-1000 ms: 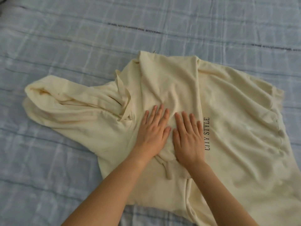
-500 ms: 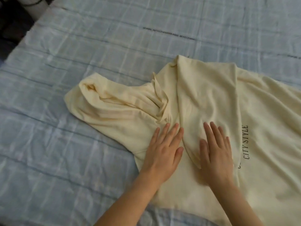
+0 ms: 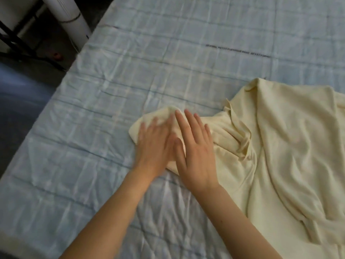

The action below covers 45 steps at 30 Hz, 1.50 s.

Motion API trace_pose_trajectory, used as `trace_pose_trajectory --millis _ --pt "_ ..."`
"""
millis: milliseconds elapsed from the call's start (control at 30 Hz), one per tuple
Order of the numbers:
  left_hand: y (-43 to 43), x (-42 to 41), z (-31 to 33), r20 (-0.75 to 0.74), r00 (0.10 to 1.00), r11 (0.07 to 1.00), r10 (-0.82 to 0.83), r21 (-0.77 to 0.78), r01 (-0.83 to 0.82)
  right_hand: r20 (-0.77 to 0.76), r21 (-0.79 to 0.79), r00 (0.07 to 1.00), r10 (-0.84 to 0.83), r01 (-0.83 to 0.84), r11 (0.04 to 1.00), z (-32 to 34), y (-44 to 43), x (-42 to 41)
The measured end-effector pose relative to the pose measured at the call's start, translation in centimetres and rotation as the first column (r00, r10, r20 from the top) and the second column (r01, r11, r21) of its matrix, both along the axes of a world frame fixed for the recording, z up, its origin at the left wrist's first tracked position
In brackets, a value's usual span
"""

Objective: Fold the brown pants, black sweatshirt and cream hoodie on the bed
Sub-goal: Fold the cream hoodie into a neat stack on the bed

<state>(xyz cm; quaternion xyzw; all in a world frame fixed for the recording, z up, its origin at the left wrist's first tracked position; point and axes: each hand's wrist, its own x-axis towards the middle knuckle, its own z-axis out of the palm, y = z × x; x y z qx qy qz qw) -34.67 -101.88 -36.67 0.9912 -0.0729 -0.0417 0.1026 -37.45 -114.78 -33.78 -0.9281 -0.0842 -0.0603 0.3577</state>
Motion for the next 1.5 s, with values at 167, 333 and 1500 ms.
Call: trace_pose_trajectory --millis 167,333,1500 --pt "1.3 0.2 -2.7 -0.045 0.993 0.947 -0.106 -0.308 0.087 -0.147 -0.181 0.988 -0.056 0.028 0.983 -4.6 -0.2 1.7" --pt "3.6 -0.7 -2.7 0.196 0.958 0.918 0.211 -0.376 -0.126 -0.058 -0.244 0.997 -0.045 0.029 0.969 -8.7 -1.9 1.2" --pt "-28.7 -9.3 2.3 0.089 0.982 0.784 -0.164 -0.593 0.185 -0.180 0.568 0.929 -0.324 0.366 0.737 4.7 -37.7 -10.1"
